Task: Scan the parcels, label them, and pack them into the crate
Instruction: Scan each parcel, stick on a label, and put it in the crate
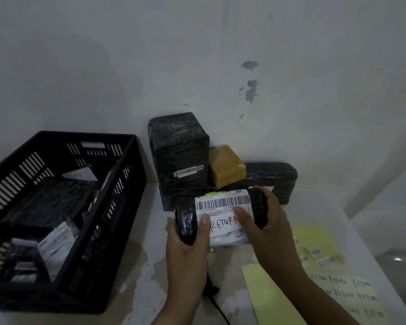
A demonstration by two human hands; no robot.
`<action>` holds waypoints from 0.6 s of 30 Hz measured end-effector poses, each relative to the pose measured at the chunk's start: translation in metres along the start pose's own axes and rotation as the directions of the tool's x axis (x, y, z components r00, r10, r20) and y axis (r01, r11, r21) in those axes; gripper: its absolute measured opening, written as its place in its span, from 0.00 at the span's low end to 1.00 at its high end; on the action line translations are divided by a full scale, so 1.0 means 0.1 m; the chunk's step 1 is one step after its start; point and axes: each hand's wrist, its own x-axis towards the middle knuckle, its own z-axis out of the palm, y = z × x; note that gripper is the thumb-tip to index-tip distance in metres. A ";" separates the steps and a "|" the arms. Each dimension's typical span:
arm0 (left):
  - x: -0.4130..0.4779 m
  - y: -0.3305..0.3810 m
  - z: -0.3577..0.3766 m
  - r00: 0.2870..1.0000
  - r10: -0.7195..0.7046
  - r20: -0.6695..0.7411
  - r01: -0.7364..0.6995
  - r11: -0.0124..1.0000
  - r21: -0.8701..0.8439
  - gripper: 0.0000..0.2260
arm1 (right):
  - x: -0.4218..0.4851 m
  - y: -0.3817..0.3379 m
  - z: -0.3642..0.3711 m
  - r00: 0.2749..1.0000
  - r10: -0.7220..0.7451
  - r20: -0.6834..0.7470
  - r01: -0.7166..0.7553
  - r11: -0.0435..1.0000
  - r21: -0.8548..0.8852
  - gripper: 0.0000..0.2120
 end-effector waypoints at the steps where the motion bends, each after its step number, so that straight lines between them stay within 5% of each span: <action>1: 0.00 0.00 0.00 1.000 0.002 0.004 -0.002 1.000 0.005 0.18 | 0.00 0.00 0.00 1.000 -0.001 0.004 0.001 1.000 0.007 0.29; 8: 0.07 0.04 -0.02 0.997 0.048 0.062 -0.052 0.997 0.058 0.21 | -0.05 0.07 -0.02 0.999 -0.006 0.043 0.006 1.000 -0.002 0.37; 15: -0.06 -0.04 0.14 0.997 0.055 0.047 -0.057 0.997 0.056 0.15 | -0.01 0.14 -0.17 0.997 0.053 0.052 -0.055 0.998 0.023 0.20; 18: -0.08 -0.02 0.25 0.996 0.081 0.048 -0.084 0.993 0.082 0.17 | 0.02 0.13 -0.30 0.994 0.068 0.088 -0.074 0.995 0.065 0.23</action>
